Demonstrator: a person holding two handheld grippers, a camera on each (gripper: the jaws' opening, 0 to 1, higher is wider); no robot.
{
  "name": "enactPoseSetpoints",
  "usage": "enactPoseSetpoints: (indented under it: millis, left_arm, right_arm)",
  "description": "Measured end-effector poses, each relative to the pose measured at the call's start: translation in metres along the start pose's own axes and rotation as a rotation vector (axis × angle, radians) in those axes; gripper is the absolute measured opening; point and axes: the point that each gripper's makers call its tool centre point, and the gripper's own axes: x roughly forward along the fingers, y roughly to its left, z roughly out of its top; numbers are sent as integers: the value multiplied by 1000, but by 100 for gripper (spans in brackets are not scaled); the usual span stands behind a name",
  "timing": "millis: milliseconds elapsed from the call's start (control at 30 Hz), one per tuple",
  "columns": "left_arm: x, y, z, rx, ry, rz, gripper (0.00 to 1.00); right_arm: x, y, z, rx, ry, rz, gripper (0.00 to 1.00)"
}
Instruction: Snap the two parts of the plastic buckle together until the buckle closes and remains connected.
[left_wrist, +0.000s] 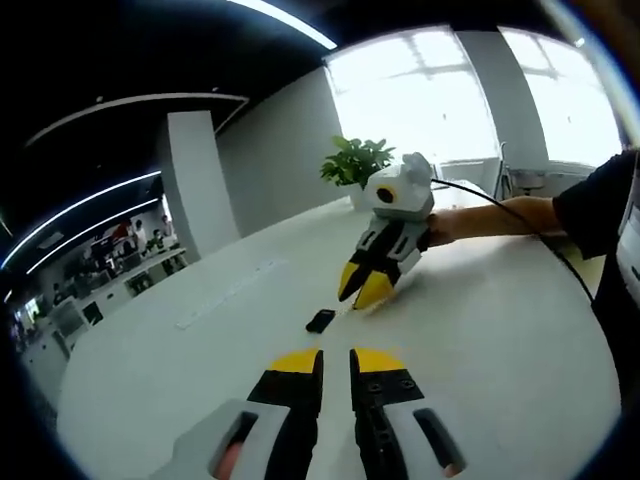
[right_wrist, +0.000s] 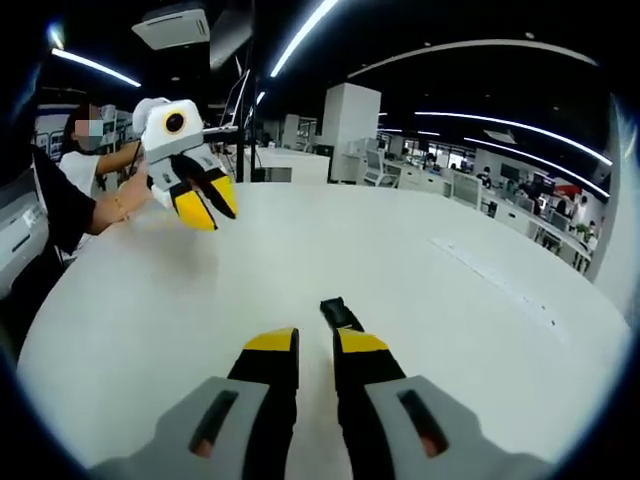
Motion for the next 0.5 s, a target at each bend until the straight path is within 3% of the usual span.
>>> enactPoseSetpoints:
  millis: [133,300,500]
  left_arm:
    - [-8,6,0,-3,8,42,10]
    - [-15,6,0,-39,5,71,10]
    - [-26,-4,-3,5,34,151,11]
  right_arm:
    - [-9,1,0,29,-9,-35,13]
    - [-18,-1,-7,32,27,-85,12]
    - [-33,4,-2,62,27,-139,13]
